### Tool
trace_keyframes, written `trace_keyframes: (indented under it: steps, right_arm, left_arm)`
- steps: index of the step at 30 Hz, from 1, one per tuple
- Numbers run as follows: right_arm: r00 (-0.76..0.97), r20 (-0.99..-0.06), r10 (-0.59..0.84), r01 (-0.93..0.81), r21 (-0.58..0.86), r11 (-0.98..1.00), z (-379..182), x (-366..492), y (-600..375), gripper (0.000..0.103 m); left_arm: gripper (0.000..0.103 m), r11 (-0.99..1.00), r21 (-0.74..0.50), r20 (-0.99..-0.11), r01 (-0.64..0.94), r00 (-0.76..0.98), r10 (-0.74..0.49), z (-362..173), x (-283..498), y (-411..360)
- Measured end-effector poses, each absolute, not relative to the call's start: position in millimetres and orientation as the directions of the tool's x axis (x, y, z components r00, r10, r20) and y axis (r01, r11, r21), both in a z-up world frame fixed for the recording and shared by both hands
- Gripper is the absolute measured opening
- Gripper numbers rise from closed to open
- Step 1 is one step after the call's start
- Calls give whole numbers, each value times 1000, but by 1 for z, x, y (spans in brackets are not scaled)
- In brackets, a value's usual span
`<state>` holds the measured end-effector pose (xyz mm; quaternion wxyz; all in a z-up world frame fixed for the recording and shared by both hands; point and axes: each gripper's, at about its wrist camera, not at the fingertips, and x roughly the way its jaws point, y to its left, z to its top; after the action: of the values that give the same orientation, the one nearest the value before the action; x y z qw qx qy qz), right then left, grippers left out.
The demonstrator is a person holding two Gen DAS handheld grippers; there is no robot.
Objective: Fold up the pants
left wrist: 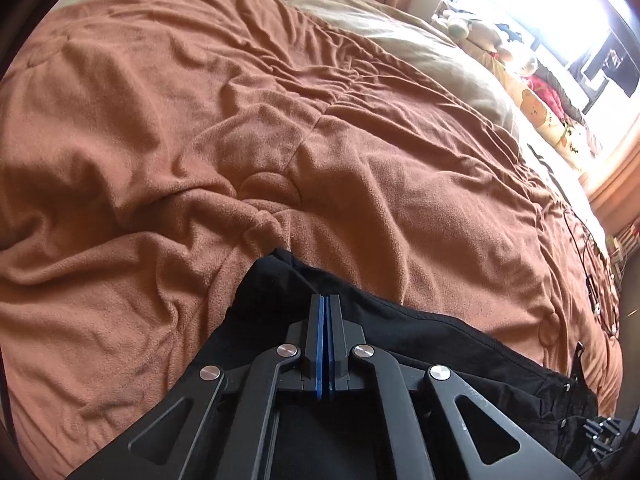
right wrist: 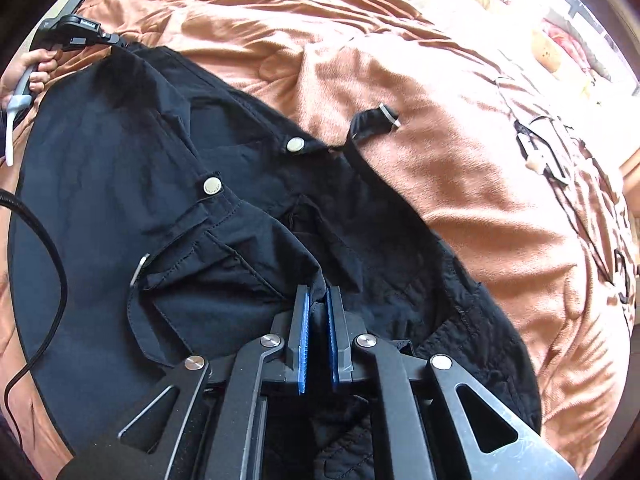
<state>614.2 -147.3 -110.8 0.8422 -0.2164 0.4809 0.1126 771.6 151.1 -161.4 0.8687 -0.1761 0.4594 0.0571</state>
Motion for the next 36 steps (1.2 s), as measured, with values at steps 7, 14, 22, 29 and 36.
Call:
trace_keyframes:
  steps: [7,14,22,29,36]
  right_arm:
    - [616,-784,-73,-299,-319,899,-91,609,-148,4]
    - [632,-758,-162,-207,-366,907,-104,626,-148,4]
    - [607,-742,-286,-112,-436,893,-136,657,-142,10]
    - [634,-746,-204,-42,-297,954,-112,639,-149,65]
    - [680,-718,-148,4,-198,980,-81,579,-160,64]
  left_arm:
    - [0,926,-256,-797,-277,603,-40,-150,782,157]
    - [0,926,-242,-816,-291,577,-32,-166,799,153]
    - [29,909,-264,-844,-322,533,-57,-184,803,156]
    - [70,913,-267,-814,-308,579,-43,-152,776,174]
    - [70,920,-274,-797,-281,602,-53,-119,732,191]
